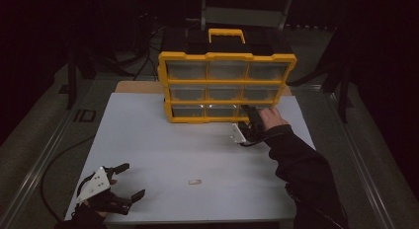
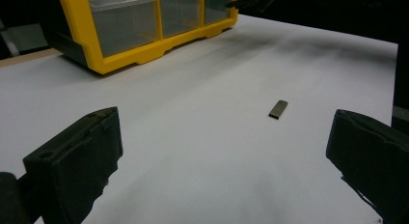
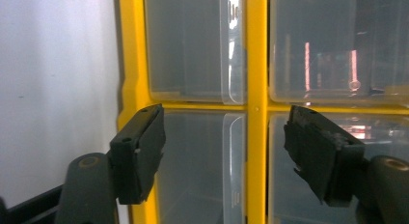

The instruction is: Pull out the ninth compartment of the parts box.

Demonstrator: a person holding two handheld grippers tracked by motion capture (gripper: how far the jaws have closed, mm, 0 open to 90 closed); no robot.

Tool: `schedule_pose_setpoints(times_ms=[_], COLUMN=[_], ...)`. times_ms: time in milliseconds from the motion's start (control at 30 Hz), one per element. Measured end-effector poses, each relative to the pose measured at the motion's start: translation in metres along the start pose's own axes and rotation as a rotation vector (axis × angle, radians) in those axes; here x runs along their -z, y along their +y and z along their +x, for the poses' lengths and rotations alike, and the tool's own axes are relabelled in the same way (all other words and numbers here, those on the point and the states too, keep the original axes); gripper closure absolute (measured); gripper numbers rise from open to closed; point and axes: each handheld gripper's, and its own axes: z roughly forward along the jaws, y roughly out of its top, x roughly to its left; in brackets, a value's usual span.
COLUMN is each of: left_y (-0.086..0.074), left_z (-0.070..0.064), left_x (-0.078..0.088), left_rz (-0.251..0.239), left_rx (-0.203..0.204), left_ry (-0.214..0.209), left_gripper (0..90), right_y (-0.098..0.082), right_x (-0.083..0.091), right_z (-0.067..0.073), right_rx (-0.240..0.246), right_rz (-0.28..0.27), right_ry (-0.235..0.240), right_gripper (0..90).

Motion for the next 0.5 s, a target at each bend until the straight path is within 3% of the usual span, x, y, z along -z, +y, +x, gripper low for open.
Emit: schedule_pose_setpoints(times_ms=[367,500], left_y=[0.0,0.0], left_z=[-0.001,-0.001], left_x=[0.001,0.0], left_rz=[-0.001,0.001], left_rx=[-0.008,-0.006], left_ry=[0.0,0.001], left_gripper=[0.0,0.0], right_y=[-0.003,0.001], right_x=[-0.009,-0.012], right_z=[0.005,0.007], right_rx=[0.004,0.031], right_rz=[0.045,0.06], right_ry=[-0.077,-0.103], right_gripper=[49.7,53.0])
